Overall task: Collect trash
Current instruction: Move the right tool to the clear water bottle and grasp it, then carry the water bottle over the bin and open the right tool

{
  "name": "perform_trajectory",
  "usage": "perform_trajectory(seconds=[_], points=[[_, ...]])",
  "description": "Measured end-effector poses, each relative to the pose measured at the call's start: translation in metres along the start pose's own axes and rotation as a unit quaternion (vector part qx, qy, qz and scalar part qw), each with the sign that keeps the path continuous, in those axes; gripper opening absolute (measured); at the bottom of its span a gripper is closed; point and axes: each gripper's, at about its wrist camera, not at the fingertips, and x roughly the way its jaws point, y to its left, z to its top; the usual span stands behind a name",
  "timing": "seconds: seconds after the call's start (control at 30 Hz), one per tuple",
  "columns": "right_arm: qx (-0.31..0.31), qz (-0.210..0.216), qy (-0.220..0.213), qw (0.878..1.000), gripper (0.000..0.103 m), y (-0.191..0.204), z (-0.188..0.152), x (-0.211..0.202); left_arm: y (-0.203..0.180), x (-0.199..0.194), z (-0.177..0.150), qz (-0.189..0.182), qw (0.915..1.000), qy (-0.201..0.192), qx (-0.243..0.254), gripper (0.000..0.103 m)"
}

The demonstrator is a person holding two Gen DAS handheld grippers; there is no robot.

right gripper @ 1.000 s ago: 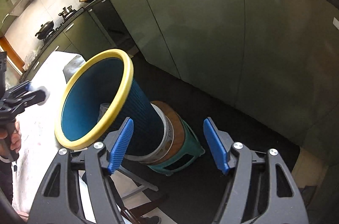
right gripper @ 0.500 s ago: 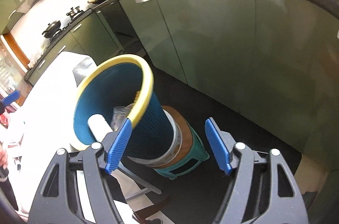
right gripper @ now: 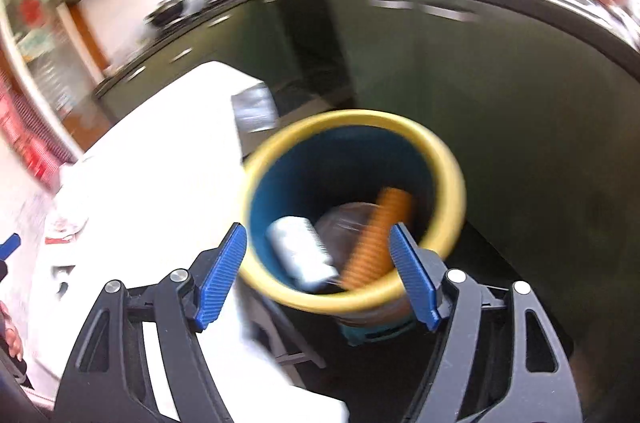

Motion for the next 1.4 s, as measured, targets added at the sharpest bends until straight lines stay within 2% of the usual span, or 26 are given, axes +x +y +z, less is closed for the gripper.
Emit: perform_trajectory(seconds=[0.13, 0.27, 0.33, 0.4, 0.47, 0.53, 0.63, 0.8, 0.87, 0.93, 1.17, 1.33, 1.37, 1.4], points=[[-0.066, 0.049, 0.018, 0.996, 0.070, 0.069, 0.010, 0.020, 0.036, -0.024, -0.020, 0.032, 0.9986, -0.013, -0.041, 0.098], [-0.127, 0.098, 0.041, 0.986, 0.070, 0.152, 0.017, 0.039, 0.061, -0.041, -0.037, 0.055, 0.9960, -0.027, -0.065, 0.098], [-0.143, 0.119, 0.042, 0.982, 0.075, 0.189, 0.019, 0.041, 0.068, -0.045, -0.043, 0.057, 0.9953, -0.031, -0.071, 0.098], [-0.150, 0.136, 0.043, 0.978, 0.085, 0.219, 0.022, 0.046, 0.071, -0.047, -0.050, 0.060, 0.9952, -0.031, -0.071, 0.098], [-0.151, 0.161, 0.048, 0.974, 0.088, 0.252, 0.026, 0.051, 0.071, -0.047, -0.055, 0.068, 0.9952, -0.030, -0.064, 0.098], [-0.164, 0.172, 0.074, 0.969, 0.088, 0.277, 0.035, 0.064, 0.068, -0.046, -0.058, 0.072, 0.9955, -0.028, -0.055, 0.098], [-0.186, 0.155, 0.135, 0.961, 0.087, 0.310, 0.056, 0.093, 0.067, -0.051, -0.063, 0.073, 0.9960, -0.031, -0.042, 0.098], [-0.198, 0.083, 0.227, 0.950, 0.074, 0.329, 0.083, 0.136, 0.073, -0.059, -0.072, 0.078, 0.9953, -0.039, -0.041, 0.098], [-0.178, 0.075, 0.279, 0.941, 0.072, 0.329, 0.084, 0.154, 0.079, -0.061, -0.076, 0.070, 0.9953, -0.041, -0.052, 0.098], [-0.165, 0.071, 0.310, 0.934, 0.071, 0.328, 0.081, 0.164, 0.084, -0.062, -0.078, 0.069, 0.9950, -0.042, -0.059, 0.098], [-0.149, 0.055, 0.352, 0.922, 0.071, 0.340, 0.072, 0.186, 0.101, -0.063, -0.090, 0.060, 0.9940, -0.041, -0.082, 0.098], [-0.153, 0.046, 0.359, 0.920, 0.071, 0.346, 0.071, 0.199, 0.104, -0.065, -0.092, 0.057, 0.9936, -0.044, -0.087, 0.098], [-0.156, 0.046, 0.358, 0.919, 0.067, 0.346, 0.071, 0.200, 0.104, -0.065, -0.092, 0.058, 0.9936, -0.044, -0.086, 0.098], [-0.157, 0.050, 0.359, 0.919, 0.057, 0.350, 0.071, 0.202, 0.104, -0.065, -0.092, 0.058, 0.9936, -0.044, -0.086, 0.098]])
